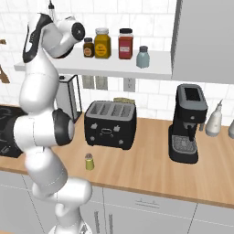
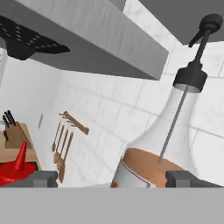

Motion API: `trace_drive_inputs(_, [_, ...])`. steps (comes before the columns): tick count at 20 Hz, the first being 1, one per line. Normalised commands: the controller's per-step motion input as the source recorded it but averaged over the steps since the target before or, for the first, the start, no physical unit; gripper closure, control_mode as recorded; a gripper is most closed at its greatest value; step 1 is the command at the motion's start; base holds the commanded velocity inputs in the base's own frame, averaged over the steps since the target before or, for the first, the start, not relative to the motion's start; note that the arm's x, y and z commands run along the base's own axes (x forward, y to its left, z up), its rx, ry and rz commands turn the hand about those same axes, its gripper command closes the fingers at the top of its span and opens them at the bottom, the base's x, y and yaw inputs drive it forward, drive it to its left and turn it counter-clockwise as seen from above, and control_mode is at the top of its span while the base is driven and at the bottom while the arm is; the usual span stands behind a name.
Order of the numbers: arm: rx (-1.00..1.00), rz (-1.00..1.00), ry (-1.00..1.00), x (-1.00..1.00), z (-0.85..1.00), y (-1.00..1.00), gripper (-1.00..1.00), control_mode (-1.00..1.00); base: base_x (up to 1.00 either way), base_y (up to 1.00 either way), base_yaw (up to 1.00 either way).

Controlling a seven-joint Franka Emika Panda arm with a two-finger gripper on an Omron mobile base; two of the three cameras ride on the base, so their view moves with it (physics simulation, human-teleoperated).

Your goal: Put the shaker and condiment bottle from the counter next to their counterparts in the cabinet.

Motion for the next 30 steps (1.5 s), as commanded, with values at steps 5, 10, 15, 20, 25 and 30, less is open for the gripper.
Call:
trace_drive_inputs(5, [0.1, 0.0, -0.13, -0.39, 0.44, -0.4, -1.0, -1.0, 0.0, 0.0, 0.0])
trace_drive_inputs(10, [0.14, 0.0, -0.29, -0.91, 0.58, -0.52, -1.0, -1.0, 0.0, 0.0, 0.0])
trace_drive_inputs(15, [0.06, 0.03, -0.24, -0.99, 0.31, -0.52, -1.0, -1.0, 0.0, 0.0, 0.0])
trace_drive_inputs(20, [-0.27, 0.12, 0.13, -0.97, -0.22, -0.29, -1.0, -1.0, 0.0, 0.0, 0.0])
trace_drive_inputs(25, [-0.45, 0.28, 0.14, -0.94, -0.01, -0.73, -1.0, -1.0, 0.0, 0.0, 0.0])
trace_drive_inputs(30, [-0.33, 0.27, 0.05, -0.95, -0.09, -0.95, -1.0, -1.0, 0.0, 0.0, 0.0])
